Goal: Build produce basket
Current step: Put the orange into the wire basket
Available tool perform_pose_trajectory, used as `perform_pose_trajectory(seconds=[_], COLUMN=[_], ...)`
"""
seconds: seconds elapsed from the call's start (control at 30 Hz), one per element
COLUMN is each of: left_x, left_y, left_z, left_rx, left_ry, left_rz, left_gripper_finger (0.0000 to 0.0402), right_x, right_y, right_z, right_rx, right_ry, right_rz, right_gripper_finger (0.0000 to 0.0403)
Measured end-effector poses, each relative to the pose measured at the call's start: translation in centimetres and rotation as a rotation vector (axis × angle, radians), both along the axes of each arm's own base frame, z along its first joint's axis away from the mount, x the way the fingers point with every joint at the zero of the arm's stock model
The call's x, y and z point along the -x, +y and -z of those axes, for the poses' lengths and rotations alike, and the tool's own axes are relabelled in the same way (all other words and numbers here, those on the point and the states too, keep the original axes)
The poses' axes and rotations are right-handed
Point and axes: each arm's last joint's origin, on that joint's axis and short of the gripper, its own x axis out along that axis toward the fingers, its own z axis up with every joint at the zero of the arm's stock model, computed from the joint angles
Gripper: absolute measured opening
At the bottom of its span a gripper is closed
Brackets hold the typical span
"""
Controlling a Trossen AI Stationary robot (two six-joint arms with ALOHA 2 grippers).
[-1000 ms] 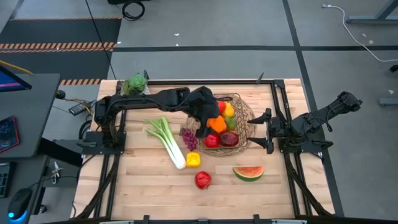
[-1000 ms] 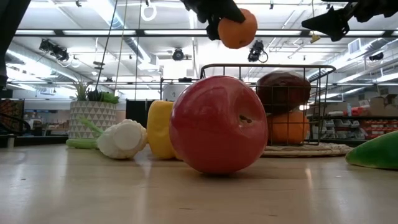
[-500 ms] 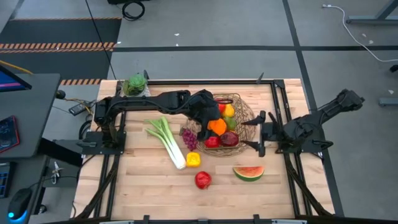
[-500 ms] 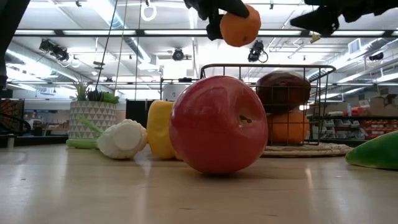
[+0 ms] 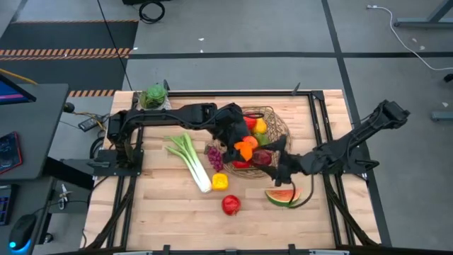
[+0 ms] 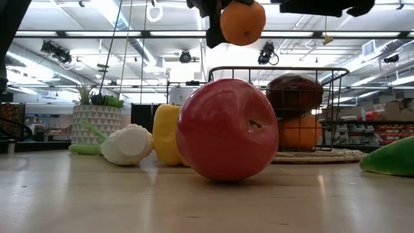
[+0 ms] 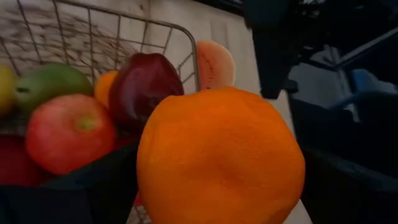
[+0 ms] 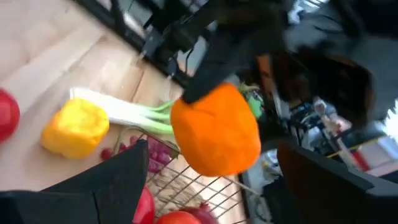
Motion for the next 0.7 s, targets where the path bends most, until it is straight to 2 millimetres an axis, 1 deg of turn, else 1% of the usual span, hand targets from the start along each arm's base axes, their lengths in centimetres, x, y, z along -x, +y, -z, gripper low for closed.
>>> perform_pose_trajectory(seconds=[0.07,0.2,0.37,0.47,0.6,0.7], left_x=[0.0,0.1,0.0,0.1,0.0,0.0], left_y=[0.0,-0.4,-1.0,-1.2,-1.3,-1.3], left_z=[0.0,0.1,0.1,0.0,0.0,0.0], left_rx=[0.028,0.032,0.033,0.032,0.032,0.03], left_ry=[0.009,0.017,0.018,0.018,0.017,0.008], left_rz=[0.002,0.011,0.026,0.033,0.034,0.033], left_gripper_finger=[0.0373,0.0373,0.0373,0.0373,0.0373,0.0373], right_x=[-0.8,-2.3,-3.2,-3.4,-3.7,-4.2], right_y=[0.4,1.1,1.6,1.3,0.8,0.6], right_z=[-0.4,-1.4,-2.0,-2.0,-1.9,-1.6], right_rx=[0.057,0.107,0.122,0.119,0.071,0.068], right_ry=[0.044,0.106,0.138,0.145,0.158,0.162], right_rz=[-0.009,-0.01,-0.017,-0.032,-0.071,-0.081], right_gripper_finger=[0.0362,0.0371,0.0373,0.0373,0.0373,0.0373])
